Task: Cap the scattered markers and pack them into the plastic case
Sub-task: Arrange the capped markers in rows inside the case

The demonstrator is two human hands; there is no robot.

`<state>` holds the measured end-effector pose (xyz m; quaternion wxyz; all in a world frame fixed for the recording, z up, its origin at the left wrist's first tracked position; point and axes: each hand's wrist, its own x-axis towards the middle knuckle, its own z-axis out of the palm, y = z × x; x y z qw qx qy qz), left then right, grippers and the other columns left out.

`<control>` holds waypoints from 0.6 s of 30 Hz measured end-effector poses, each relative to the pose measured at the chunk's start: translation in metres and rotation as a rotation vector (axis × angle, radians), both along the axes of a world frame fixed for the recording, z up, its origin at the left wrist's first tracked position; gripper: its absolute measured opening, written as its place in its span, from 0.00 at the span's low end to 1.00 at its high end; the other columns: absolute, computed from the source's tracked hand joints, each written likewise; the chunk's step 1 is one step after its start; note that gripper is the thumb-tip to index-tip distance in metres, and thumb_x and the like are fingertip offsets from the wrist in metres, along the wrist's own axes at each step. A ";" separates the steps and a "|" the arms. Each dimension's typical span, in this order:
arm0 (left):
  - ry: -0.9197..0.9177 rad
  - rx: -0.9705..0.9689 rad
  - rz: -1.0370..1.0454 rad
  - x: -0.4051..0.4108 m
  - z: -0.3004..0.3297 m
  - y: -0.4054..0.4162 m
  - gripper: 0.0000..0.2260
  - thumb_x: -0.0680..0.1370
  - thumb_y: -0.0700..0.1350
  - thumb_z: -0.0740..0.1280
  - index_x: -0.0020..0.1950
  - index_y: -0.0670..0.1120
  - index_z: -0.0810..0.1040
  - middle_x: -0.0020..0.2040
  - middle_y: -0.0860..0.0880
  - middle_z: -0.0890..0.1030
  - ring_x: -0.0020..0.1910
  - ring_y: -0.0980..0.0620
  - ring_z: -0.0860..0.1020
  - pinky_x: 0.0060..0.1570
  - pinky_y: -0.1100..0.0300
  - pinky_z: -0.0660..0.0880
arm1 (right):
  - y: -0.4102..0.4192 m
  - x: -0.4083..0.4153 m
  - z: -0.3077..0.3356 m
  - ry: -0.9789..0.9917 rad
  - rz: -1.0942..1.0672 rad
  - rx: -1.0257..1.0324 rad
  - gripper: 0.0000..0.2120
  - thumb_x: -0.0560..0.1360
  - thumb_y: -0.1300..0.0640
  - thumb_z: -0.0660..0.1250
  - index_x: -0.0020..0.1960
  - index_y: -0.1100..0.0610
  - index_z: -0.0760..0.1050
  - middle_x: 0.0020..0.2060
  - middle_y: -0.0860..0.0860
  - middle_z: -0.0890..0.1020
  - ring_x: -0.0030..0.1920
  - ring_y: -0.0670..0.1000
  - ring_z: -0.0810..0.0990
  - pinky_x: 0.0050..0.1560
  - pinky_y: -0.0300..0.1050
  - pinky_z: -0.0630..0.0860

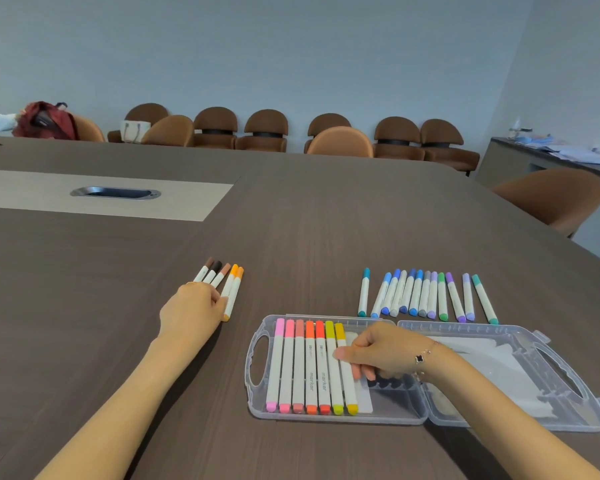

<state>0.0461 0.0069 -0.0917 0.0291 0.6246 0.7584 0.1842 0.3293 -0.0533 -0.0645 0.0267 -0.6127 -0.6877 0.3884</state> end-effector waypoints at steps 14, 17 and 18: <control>-0.056 -0.051 0.075 0.008 0.003 0.004 0.08 0.71 0.45 0.71 0.39 0.40 0.80 0.34 0.45 0.79 0.31 0.50 0.77 0.28 0.61 0.73 | -0.027 -0.008 -0.011 -0.337 0.159 0.457 0.16 0.79 0.39 0.52 0.46 0.47 0.73 0.45 0.45 0.80 0.48 0.45 0.79 0.49 0.40 0.78; -0.083 -0.059 0.110 0.007 0.006 0.002 0.11 0.70 0.44 0.72 0.33 0.41 0.74 0.30 0.47 0.73 0.26 0.52 0.71 0.23 0.63 0.65 | -0.022 -0.007 -0.011 -0.282 0.114 0.387 0.18 0.78 0.39 0.54 0.43 0.50 0.74 0.42 0.49 0.81 0.43 0.46 0.80 0.47 0.41 0.78; -0.118 -0.062 0.115 0.005 0.007 0.001 0.11 0.69 0.45 0.73 0.34 0.41 0.75 0.30 0.47 0.73 0.27 0.52 0.72 0.24 0.63 0.66 | -0.020 -0.006 -0.011 -0.241 0.073 0.355 0.19 0.77 0.39 0.56 0.42 0.52 0.75 0.40 0.50 0.81 0.41 0.46 0.80 0.45 0.39 0.78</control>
